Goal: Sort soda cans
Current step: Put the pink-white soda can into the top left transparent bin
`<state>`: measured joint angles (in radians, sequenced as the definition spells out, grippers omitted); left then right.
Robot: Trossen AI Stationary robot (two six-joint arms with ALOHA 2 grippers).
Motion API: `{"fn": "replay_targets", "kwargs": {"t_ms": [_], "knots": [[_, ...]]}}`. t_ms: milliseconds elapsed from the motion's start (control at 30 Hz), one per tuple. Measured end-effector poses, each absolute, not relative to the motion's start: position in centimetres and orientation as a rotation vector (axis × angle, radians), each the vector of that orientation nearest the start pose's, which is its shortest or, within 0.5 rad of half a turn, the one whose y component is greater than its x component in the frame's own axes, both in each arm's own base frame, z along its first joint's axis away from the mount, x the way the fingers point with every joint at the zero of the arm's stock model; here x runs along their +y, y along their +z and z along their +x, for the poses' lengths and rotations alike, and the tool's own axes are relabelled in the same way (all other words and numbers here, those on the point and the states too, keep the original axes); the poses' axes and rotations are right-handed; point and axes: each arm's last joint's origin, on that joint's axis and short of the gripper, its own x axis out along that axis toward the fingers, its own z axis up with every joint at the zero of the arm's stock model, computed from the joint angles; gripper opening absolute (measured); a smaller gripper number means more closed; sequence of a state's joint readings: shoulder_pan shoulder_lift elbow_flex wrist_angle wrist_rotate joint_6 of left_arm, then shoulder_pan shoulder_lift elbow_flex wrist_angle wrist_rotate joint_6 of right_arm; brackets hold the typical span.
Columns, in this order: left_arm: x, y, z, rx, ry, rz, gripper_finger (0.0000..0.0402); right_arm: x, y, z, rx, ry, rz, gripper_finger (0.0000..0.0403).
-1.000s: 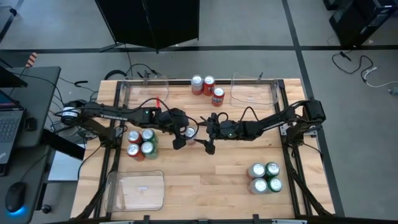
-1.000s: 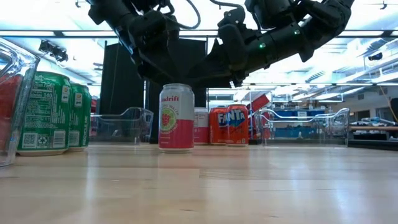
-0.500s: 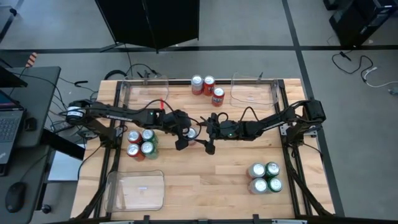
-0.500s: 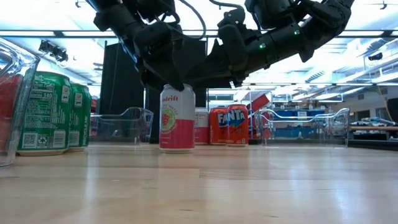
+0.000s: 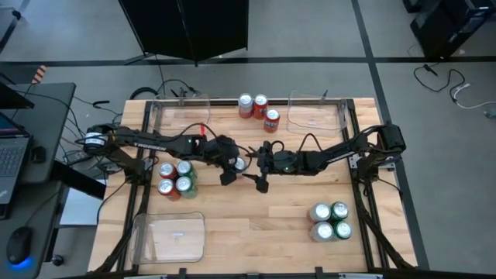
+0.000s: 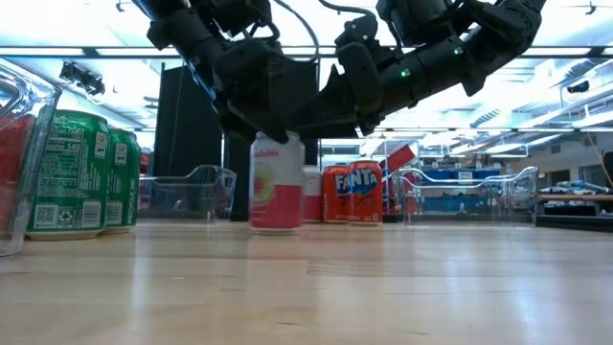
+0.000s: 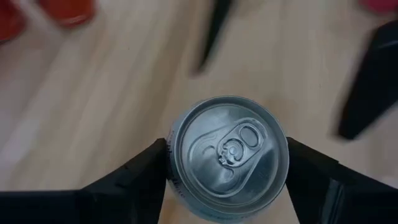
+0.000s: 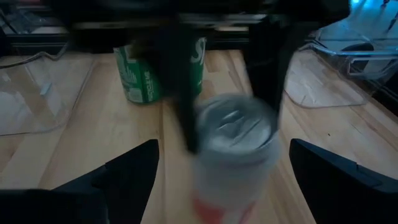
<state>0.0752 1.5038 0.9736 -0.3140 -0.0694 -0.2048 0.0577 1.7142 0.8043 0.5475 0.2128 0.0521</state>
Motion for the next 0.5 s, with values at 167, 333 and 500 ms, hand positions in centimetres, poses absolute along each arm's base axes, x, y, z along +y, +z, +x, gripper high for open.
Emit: {"fn": "replay_targets", "kwargs": {"t_ms": [167, 333, 500], "knots": [[4.4, 23.1, 29.1, 0.859, 0.319, -0.21, 0.026, 1.4, 17.4, 34.5, 0.352, -0.168, -0.002, 0.0335], [5.7, 26.0, 27.6, 0.759, 0.37, -0.231, 0.026, 1.4, 17.5, 34.5, 0.352, -0.168, -0.002, 0.0331], [6.9, 30.6, 25.2, 0.732, 0.512, -0.219, 0.026, 1.4, 17.4, 34.5, 0.358, -0.168, -0.002, 0.0333]]}}
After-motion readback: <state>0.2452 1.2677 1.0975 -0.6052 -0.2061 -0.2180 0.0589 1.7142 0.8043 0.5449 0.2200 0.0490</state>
